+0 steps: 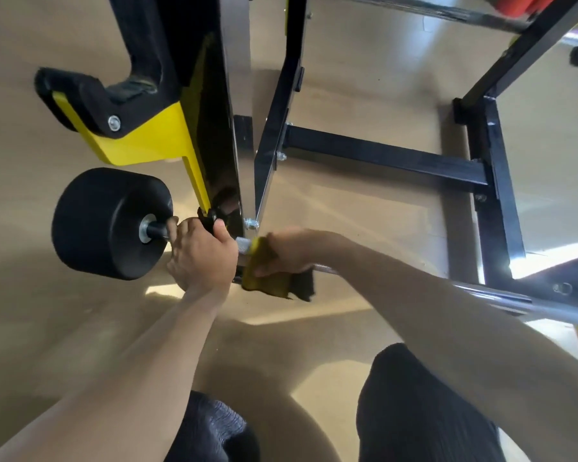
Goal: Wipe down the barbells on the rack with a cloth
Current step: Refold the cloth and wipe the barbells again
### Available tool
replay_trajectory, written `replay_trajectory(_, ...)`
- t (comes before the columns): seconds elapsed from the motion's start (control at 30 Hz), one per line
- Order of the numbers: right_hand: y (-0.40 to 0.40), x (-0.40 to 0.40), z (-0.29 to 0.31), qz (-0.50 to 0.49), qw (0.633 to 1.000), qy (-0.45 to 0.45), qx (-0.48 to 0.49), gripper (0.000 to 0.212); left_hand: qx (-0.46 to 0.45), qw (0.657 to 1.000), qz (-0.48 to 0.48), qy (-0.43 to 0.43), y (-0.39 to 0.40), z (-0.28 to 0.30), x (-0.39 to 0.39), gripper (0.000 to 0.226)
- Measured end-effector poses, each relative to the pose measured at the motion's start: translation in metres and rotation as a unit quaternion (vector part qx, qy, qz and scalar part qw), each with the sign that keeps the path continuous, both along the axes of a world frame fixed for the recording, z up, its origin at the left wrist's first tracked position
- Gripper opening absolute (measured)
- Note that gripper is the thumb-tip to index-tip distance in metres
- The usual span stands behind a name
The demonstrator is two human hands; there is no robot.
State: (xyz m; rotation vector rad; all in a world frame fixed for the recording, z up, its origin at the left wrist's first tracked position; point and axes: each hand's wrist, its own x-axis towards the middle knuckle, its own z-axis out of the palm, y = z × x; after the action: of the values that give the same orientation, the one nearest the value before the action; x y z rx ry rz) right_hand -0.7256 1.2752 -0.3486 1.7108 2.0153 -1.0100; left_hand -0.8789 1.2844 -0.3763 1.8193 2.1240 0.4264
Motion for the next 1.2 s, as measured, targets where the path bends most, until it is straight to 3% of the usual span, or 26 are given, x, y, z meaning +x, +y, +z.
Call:
replay_trajectory(0.17,-0.02,-0.026,-0.011,-0.033,0.981,-0.012,0.192,0.05,0.016,0.999,-0.018,-0.029,0.0,-0.004,-0.006,0.042)
replay_trajectory(0.23,-0.047,0.009,-0.005,-0.044,0.983,-0.025,0.178,0.033,0.029,0.998,-0.026,-0.041,0.0,-0.008,-0.008,0.042)
replay_trajectory(0.3,-0.074,0.051,0.007,-0.071,0.992,-0.039,0.091,0.023,0.033,0.998,-0.032,-0.04,0.002,-0.011,-0.009,0.044)
replay_trajectory(0.43,-0.083,0.079,0.015,-0.047,0.993,-0.105,0.026,0.032,0.031,0.999,-0.023,-0.03,0.002,-0.011,-0.008,0.044)
replay_trajectory(0.5,-0.058,0.053,0.008,-0.055,0.997,-0.046,0.016,0.034,0.032,0.999,-0.02,-0.029,0.001,-0.011,-0.008,0.042)
replay_trajectory(0.67,0.011,-0.045,-0.004,-0.023,0.993,0.023,0.111,0.029,0.046,0.998,-0.02,-0.029,0.002,-0.01,-0.008,0.04)
replay_trajectory(0.83,-0.021,-0.026,-0.014,0.033,0.962,-0.032,0.271,0.037,0.053,0.998,-0.032,-0.033,0.001,-0.007,-0.01,0.042)
replay_trajectory(1.03,-0.077,0.043,-0.004,0.019,0.966,-0.086,0.244,0.026,0.068,0.997,-0.035,-0.031,-0.003,-0.005,-0.01,0.044)
replay_trajectory(1.2,-0.118,0.083,-0.006,0.021,0.951,-0.185,0.246,0.041,0.043,0.998,-0.027,-0.033,0.001,0.001,-0.009,0.044)
